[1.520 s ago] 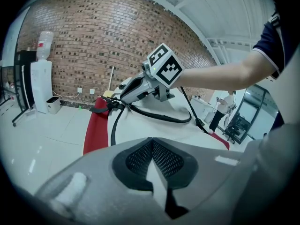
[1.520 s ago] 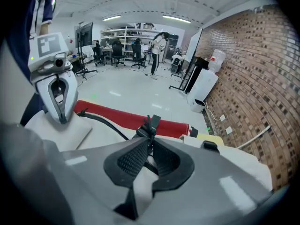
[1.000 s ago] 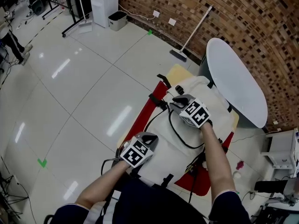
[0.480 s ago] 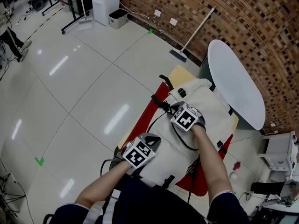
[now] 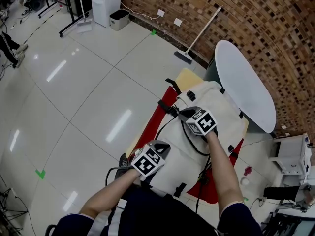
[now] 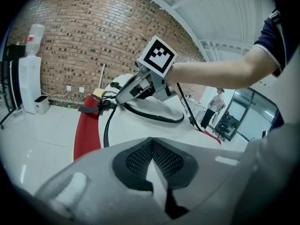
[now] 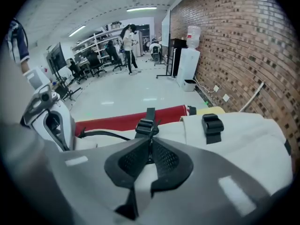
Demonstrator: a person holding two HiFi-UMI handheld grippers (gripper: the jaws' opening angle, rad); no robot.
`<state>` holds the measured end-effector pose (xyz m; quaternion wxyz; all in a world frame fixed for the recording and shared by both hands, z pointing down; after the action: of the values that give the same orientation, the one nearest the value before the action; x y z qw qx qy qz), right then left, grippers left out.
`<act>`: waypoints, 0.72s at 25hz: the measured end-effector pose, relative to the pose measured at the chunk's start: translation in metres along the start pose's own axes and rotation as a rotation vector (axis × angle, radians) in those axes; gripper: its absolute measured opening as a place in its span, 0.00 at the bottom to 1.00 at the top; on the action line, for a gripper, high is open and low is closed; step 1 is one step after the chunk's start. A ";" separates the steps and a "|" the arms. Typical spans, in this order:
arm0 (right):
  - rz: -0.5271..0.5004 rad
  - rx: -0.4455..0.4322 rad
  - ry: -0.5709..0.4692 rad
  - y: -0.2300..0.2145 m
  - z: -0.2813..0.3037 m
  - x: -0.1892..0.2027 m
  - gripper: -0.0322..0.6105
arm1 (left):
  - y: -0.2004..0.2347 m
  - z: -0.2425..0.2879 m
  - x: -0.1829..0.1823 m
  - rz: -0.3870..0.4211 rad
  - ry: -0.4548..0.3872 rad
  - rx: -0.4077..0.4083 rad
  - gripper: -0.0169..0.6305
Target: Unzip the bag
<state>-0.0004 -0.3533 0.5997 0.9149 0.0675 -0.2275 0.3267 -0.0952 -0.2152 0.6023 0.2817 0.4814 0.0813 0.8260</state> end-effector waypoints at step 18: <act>0.193 0.078 -0.046 -0.033 -0.004 0.002 0.10 | 0.005 0.003 -0.001 0.020 0.018 -0.001 0.03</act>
<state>0.0229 -0.3769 0.5975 0.8704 0.0881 -0.2408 0.4202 -0.0947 -0.2199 0.6051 0.2729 0.4746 0.0788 0.8331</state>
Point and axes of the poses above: the fingertips, and each gripper's own axes: z forward along the fingers, y to its left, x out of its underside, the point moved 4 cm from there along -z, backward along the fingers, and after that the axes turned 2 degrees about -z, right-handed, at the moved point
